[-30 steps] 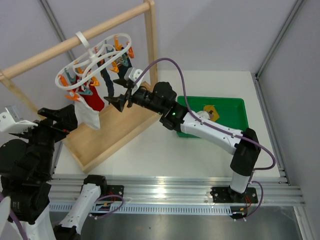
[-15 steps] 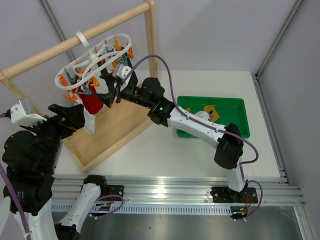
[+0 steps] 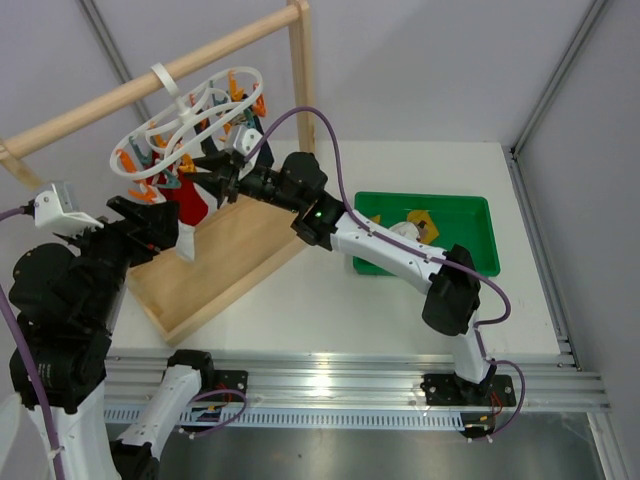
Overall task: Clip the socks to the hanger
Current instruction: Open the clamp at the hanger.
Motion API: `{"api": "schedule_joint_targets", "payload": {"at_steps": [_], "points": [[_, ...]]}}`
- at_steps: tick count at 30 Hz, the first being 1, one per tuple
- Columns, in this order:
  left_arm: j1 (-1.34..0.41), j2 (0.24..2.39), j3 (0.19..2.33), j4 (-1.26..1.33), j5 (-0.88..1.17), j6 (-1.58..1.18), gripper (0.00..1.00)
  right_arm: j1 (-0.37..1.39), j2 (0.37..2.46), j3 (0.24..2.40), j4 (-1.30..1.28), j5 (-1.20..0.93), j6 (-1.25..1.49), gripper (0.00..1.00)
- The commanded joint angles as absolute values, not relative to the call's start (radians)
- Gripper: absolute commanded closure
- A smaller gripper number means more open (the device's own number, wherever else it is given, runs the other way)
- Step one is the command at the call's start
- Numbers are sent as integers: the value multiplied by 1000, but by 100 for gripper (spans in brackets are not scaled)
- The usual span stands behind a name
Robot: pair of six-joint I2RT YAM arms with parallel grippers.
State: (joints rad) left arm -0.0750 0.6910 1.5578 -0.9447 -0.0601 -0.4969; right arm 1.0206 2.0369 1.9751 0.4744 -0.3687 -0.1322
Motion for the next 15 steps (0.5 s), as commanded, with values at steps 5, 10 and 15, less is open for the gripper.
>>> {"api": "schedule_joint_targets", "payload": {"at_steps": [5, 10, 15], "points": [[-64, 739, 1586, -853, 28, -543, 11, 1038, 1994, 1953, 529, -393, -127, 83], [-64, 767, 1589, -815, 5, -569, 15, 1068, 1959, 1888, 540, -356, -143, 91], [-64, 801, 1598, -776, -41, -577, 27, 1094, 1942, 1881, 526, -319, -158, 91]]}}
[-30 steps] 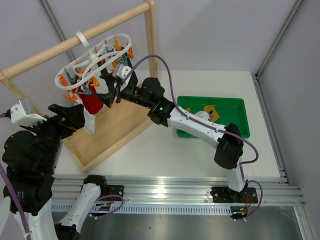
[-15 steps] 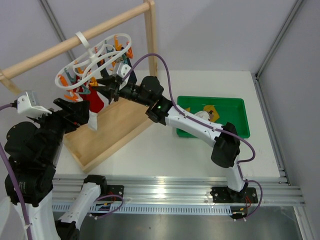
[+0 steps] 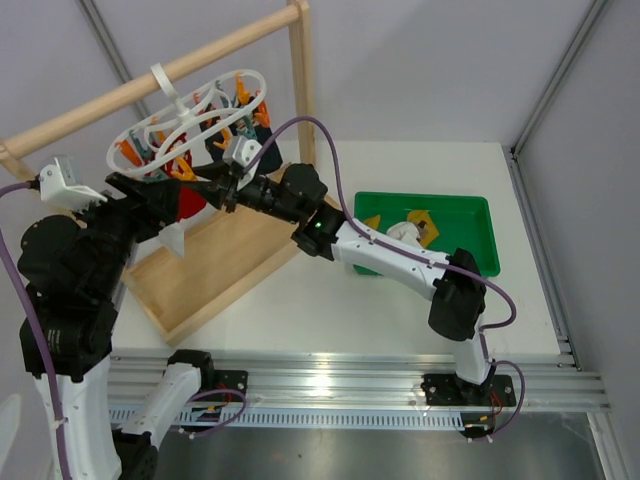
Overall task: Clip the socks to the hanger
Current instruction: Open the clamp at the hanger.
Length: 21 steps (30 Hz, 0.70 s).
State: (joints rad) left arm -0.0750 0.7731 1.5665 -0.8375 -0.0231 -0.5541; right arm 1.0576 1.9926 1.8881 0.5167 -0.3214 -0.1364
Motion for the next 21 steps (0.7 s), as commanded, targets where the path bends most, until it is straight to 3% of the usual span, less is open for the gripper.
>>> {"api": "schedule_joint_targets", "payload": {"at_steps": [1, 5, 11, 21], "points": [[-64, 808, 1598, -775, -46, -577, 28, 1097, 1942, 1881, 522, -313, -158, 91], [-64, 830, 1589, -755, -64, -575, 43, 1111, 1942, 1897, 506, -266, -160, 88], [-64, 847, 1575, -726, -103, -569, 57, 1118, 1956, 1928, 480, -224, -163, 88], [-90, 910, 1585, -718, -121, -581, 60, 1127, 1979, 1977, 449, -198, -179, 87]]}}
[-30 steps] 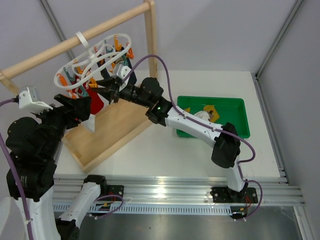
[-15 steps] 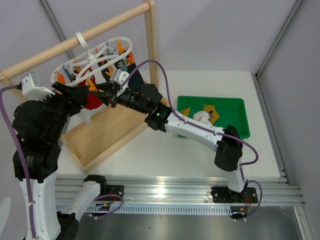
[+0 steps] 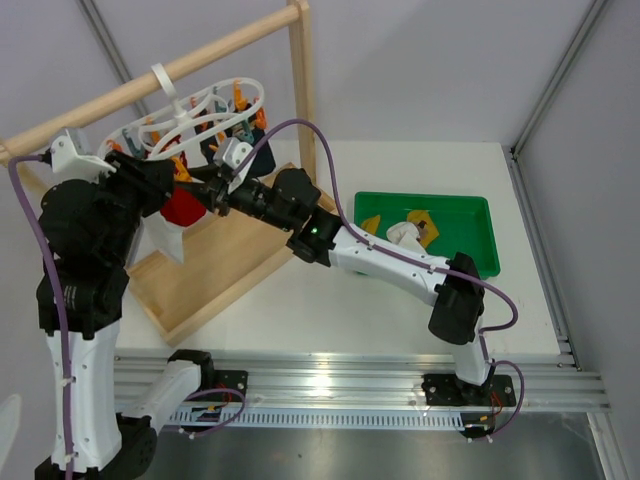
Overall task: Clip the socks to the hanger
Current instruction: Open the clamp at the hanger.
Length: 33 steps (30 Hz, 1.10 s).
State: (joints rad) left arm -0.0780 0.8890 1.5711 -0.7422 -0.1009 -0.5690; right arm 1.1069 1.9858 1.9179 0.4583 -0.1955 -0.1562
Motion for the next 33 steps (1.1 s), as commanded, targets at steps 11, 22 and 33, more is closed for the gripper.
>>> {"api": "schedule_joint_targets", "payload": {"at_steps": [11, 22, 33], "points": [[-146, 931, 1575, -753, -245, -571, 74, 1129, 1996, 1985, 453, -158, -201, 85], [-146, 956, 1542, -694, -219, -488, 99, 1120, 1965, 1986, 362, -210, -199, 57], [-144, 919, 1427, -499, -163, -310, 99, 1014, 1947, 2029, 218, -402, -89, 40]]}}
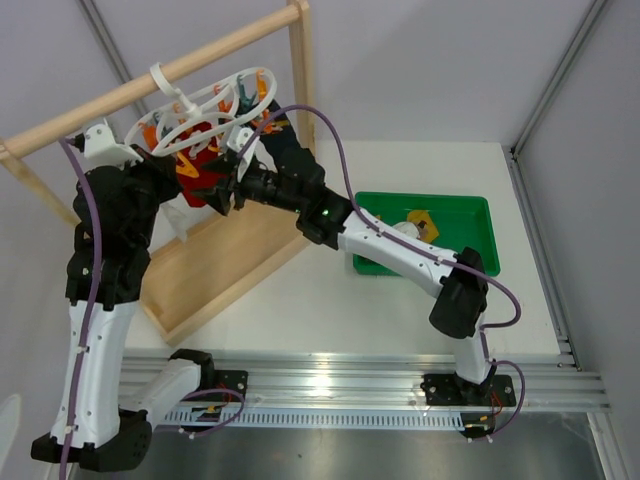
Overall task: Clip the socks to the hanger
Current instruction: Open the clamp at the hanger.
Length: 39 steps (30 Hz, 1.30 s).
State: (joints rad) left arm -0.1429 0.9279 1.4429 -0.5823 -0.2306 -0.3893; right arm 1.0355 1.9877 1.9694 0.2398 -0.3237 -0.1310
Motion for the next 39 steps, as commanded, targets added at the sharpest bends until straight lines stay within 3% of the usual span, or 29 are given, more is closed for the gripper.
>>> {"api": "schedule_joint_targets", "payload": {"at_steps": [1, 26, 39], "points": [[-144, 916, 1427, -488, -161, -302, 99, 1008, 1950, 2034, 218, -408, -74, 40], [-144, 848, 1376, -417, -55, -308, 95, 969, 2098, 2226, 199, -575, 34, 40], [-144, 845, 1362, -417, -60, -304, 95, 968, 2082, 2224, 212, -610, 44, 49]]}}
